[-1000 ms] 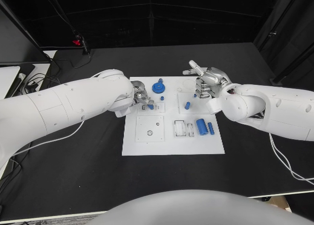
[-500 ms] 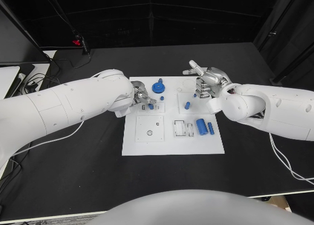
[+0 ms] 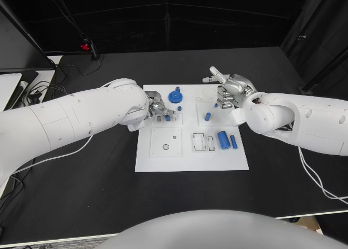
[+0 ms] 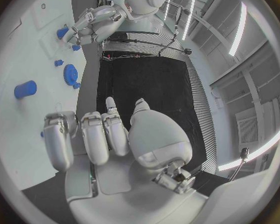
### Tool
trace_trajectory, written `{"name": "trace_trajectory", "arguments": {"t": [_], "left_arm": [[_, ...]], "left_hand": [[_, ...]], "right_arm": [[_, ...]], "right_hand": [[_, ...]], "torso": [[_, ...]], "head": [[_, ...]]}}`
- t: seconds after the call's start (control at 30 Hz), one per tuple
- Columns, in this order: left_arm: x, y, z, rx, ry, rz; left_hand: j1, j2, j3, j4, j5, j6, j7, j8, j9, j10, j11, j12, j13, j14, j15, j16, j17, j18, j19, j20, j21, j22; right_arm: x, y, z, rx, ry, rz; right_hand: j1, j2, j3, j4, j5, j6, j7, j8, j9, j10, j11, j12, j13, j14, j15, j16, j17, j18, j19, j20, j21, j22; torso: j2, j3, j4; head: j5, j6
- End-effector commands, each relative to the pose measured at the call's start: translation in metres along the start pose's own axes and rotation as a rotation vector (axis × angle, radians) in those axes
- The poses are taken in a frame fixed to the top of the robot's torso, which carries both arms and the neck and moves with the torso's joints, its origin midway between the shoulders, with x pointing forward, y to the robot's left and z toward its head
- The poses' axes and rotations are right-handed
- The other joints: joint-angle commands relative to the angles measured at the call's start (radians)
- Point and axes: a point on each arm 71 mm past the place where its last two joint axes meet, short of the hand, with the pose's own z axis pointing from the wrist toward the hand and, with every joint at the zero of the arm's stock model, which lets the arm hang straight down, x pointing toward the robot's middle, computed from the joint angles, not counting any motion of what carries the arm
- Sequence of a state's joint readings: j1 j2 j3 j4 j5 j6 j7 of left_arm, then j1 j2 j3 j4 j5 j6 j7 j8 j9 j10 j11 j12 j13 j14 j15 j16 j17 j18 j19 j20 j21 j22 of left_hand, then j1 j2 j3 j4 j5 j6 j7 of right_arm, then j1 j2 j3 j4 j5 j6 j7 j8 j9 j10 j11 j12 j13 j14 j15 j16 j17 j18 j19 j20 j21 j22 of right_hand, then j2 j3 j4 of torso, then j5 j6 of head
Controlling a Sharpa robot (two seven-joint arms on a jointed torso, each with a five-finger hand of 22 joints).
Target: Assemble the parts on the task board
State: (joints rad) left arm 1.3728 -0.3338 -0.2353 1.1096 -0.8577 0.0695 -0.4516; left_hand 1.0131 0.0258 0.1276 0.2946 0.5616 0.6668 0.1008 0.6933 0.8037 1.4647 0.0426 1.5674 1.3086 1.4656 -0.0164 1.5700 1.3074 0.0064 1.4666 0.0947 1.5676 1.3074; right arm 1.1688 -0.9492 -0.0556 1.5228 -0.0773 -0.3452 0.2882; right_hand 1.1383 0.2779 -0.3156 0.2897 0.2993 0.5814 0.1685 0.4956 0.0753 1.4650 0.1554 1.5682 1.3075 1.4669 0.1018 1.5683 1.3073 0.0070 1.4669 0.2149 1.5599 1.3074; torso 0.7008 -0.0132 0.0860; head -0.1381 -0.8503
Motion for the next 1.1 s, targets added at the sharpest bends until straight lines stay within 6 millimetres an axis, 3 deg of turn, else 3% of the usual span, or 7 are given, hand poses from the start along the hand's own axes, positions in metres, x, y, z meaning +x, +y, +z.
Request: {"name": "trace_trajectory", "arguments": {"t": [0.03, 0.4, 1.1], "left_arm": [[0.0016, 0.0015, -0.0002, -0.009, 0.006, -0.003], [-0.0013, 0.0060, -0.0012, -0.024, -0.025, -0.021], [-0.0015, 0.0037, -0.0002, 0.003, -0.015, -0.015]], "left_hand": [[-0.010, 0.000, -0.006, 0.000, 0.002, 0.002, -0.005, 0.005, 0.005, 0.106, -0.007, 0.003, 0.262, 0.105, 0.000, 0.001, 0.263, -0.006, 0.104, 0.006, 0.003, 0.263], [-0.040, 0.003, -0.033, -0.001, -0.026, -0.014, -0.006, 0.027, 0.027, 0.106, -0.009, 0.003, 0.262, 0.105, -0.001, 0.001, 0.263, -0.006, 0.104, 0.004, 0.003, 0.263], [-0.009, 0.023, -0.021, -0.003, -0.008, -0.030, -0.007, 0.017, 0.021, 0.106, -0.009, 0.003, 0.262, 0.105, -0.002, 0.001, 0.263, -0.006, 0.104, 0.003, 0.003, 0.263]], "right_arm": [[0.0010, 0.0014, 0.0002, -0.010, 0.009, 0.004], [0.0010, 0.0011, 0.0004, -0.008, 0.010, 0.004], [0.0011, 0.0004, 0.0006, -0.006, 0.008, 0.003]], "right_hand": [[0.001, 0.007, 0.005, 0.002, 0.006, -0.008, 0.062, 0.007, -0.001, 0.106, 0.002, 0.003, 0.263, 0.104, -0.002, 0.002, 0.263, 0.000, 0.084, -0.005, -0.005, 0.253], [0.001, 0.007, 0.005, 0.002, 0.006, -0.008, 0.062, 0.007, -0.001, 0.106, 0.002, 0.003, 0.263, 0.104, -0.002, 0.002, 0.263, 0.000, 0.084, -0.005, -0.005, 0.253], [0.002, 0.008, 0.006, 0.002, 0.006, -0.008, 0.062, 0.007, -0.001, 0.106, 0.002, 0.003, 0.263, 0.104, -0.002, 0.002, 0.263, 0.000, 0.083, -0.005, -0.006, 0.253]], "torso": [[0.000, -0.0004, 0.0001], [0.000, -0.0004, 0.0004], [0.000, 0.0002, -0.0002]], "head": [[-0.001, 0.000], [-0.002, 0.000], [-0.002, 0.001]]}}
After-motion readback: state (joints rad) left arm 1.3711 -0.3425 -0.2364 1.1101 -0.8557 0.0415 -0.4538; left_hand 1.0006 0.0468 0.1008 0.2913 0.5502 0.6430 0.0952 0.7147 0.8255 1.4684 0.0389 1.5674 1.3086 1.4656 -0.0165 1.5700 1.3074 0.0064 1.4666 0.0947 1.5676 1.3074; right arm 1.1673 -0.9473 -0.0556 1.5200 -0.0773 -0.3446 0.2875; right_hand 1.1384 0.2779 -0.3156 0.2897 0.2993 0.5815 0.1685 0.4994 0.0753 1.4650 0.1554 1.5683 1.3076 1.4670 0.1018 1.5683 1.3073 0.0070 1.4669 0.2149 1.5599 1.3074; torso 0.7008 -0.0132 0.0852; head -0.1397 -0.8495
